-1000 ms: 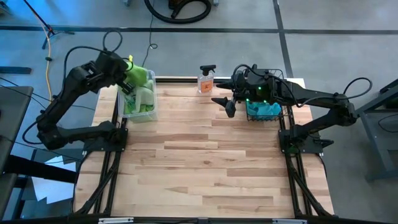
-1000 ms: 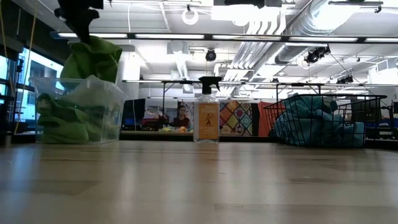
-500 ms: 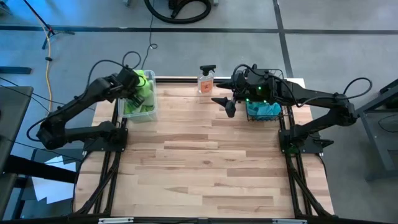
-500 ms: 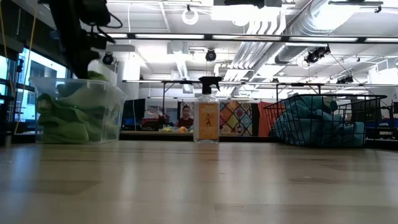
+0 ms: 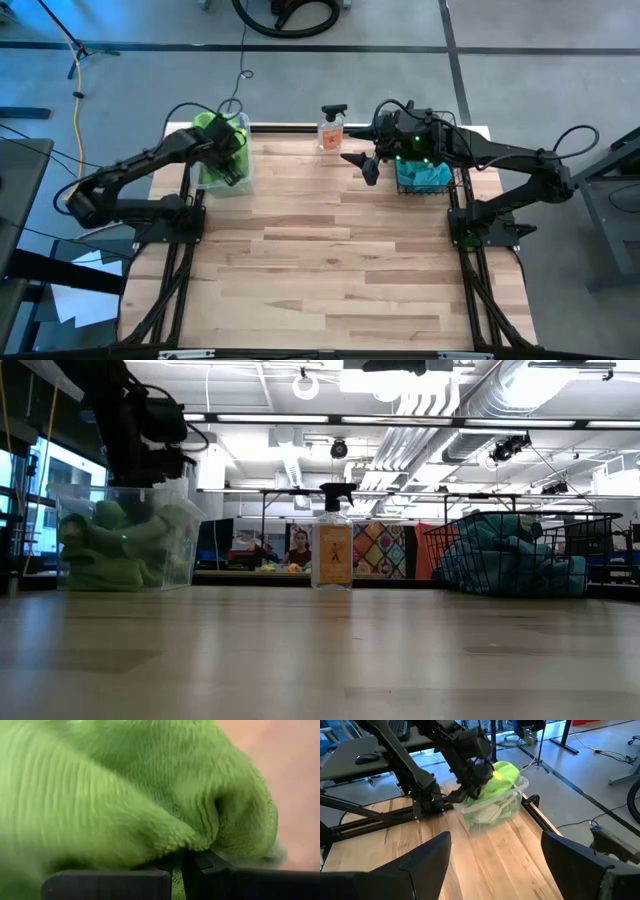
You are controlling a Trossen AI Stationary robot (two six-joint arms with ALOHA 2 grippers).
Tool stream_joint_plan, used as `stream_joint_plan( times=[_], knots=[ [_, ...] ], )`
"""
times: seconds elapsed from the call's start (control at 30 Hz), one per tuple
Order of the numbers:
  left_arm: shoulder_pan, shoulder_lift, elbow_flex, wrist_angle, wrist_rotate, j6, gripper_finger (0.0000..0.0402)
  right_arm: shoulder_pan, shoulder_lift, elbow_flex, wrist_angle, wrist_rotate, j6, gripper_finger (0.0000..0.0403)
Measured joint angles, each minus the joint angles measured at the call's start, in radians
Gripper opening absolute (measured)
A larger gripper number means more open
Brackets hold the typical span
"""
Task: Sort microfiber towel by color & place in baskets
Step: Put the green microfiber cloth into the bin
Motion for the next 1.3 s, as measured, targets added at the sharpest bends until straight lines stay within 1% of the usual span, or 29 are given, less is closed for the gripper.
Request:
stream_joint_plan(
  times=[0.17,0.33,0.43,0.57,0.83,1.03,1.13,1.3],
  knots=[
    [0.000,0.103,0.003,-0.013,0.112,0.034,0.0000,-0.002,0.000,0.000,0.000,0.000,0.008,0.0307],
    [0.016,0.178,0.001,-0.008,0.187,0.085,0.0000,-0.002,0.000,0.000,0.000,0.000,0.008,0.0307],
    [0.031,0.206,-0.001,-0.005,0.175,0.091,0.0000,-0.002,0.000,0.000,0.000,0.000,0.008,0.0307],
    [0.036,0.206,0.005,-0.008,0.165,0.102,0.0004,-0.002,0.000,0.000,0.000,0.000,0.008,0.0307],
    [0.037,0.206,0.072,-0.080,0.162,0.186,0.0021,-0.002,0.000,0.000,0.000,0.000,0.008,0.0307],
    [0.037,0.206,0.105,-0.106,0.166,0.215,0.0052,-0.002,0.000,0.000,0.000,0.000,0.008,0.0307],
    [0.037,0.206,0.119,-0.119,0.167,0.213,0.0077,-0.002,0.000,0.000,0.000,0.000,0.008,0.0307],
    [0.036,0.206,0.178,-0.187,0.173,0.211,0.0125,-0.002,0.000,0.000,0.000,0.000,0.007,0.0307]
  ],
)
